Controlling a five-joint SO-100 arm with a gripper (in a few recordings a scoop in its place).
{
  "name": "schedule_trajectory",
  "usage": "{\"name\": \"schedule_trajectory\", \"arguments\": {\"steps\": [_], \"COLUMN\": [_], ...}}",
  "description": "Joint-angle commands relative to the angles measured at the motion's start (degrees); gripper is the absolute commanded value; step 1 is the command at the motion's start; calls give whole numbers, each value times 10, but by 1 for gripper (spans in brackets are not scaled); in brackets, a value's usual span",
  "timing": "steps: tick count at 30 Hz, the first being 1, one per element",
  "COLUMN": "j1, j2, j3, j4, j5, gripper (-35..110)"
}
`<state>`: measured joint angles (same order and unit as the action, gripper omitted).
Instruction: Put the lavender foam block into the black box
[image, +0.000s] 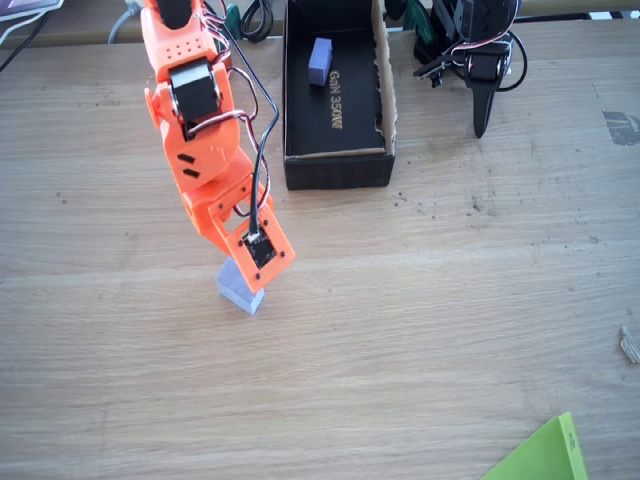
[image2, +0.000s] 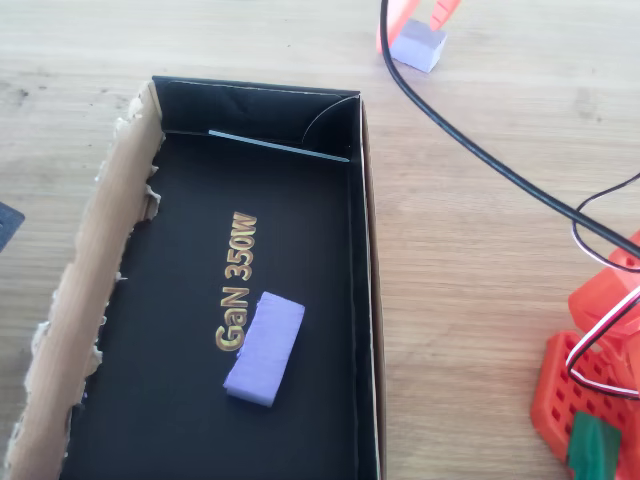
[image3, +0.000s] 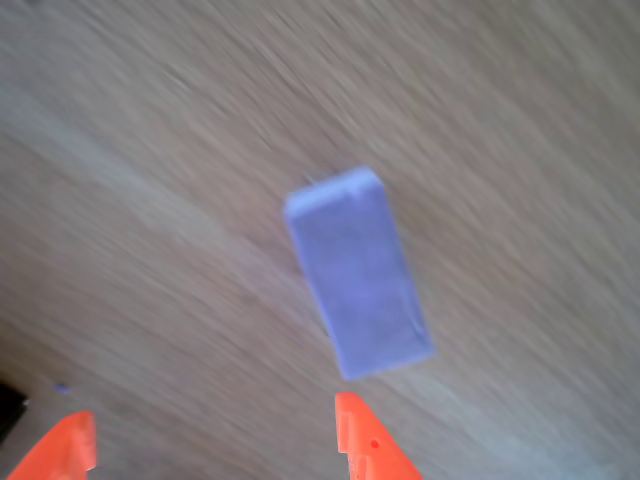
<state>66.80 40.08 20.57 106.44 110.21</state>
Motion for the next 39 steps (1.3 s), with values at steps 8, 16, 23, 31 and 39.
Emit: {"name": "schedule_trajectory", "arguments": {"steps": [8,16,23,31,39], "j1": [-1,-9,-6,18,42], "j2": [64,79,81,76,74], "j3": [3,4,4,4,10], "j4": [19,16,-1,-16,-27], "j5": [33,61,76,47,7], "gripper": [31,31,31,30,29]}}
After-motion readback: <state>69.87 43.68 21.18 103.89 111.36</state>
